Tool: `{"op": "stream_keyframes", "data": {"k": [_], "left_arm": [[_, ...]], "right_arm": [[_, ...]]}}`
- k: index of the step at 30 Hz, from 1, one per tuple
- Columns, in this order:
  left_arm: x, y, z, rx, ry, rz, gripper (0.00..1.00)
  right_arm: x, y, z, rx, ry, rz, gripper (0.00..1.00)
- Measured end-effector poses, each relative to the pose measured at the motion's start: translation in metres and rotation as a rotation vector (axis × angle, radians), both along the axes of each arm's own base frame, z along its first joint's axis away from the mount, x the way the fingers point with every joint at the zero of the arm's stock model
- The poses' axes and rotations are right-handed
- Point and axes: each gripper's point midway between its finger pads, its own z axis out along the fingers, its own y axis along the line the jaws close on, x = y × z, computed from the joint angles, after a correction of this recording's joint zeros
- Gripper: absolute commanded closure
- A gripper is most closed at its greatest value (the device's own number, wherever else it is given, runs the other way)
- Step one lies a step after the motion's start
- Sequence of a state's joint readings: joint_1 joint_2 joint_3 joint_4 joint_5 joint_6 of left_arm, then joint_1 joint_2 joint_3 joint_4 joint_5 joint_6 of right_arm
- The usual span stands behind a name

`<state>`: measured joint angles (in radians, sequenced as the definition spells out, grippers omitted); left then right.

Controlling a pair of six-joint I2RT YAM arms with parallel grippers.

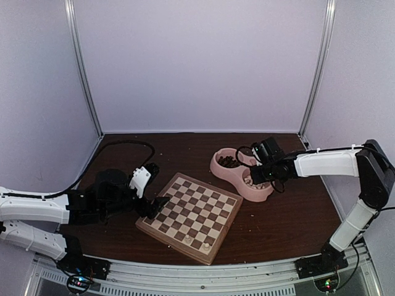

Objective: Set up the chess pieces on the board
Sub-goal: Pick up the knight from the storage box.

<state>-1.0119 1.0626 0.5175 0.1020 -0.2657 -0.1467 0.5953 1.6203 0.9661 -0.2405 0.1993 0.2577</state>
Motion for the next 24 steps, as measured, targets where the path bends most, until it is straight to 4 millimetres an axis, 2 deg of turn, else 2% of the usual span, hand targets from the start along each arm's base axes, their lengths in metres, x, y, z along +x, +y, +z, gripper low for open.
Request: {"op": "stream_keyframes", "data": {"k": [8, 12, 24], "left_arm": [[0.000, 0.000, -0.001, 0.004, 0.001, 0.002, 0.12], [0.000, 0.001, -0.002, 0.007, 0.003, 0.002, 0.12], [0.000, 0.001, -0.004, 0.014, 0.007, 0.003, 0.12]], "right_arm": [[0.004, -0.002, -0.008, 0.006, 0.061, -0.008, 0.72], [0.000, -0.006, -0.011, -0.010, 0.096, -0.013, 0.58], [-0.007, -0.012, -0.024, -0.065, 0.186, -0.034, 0.56]]}}
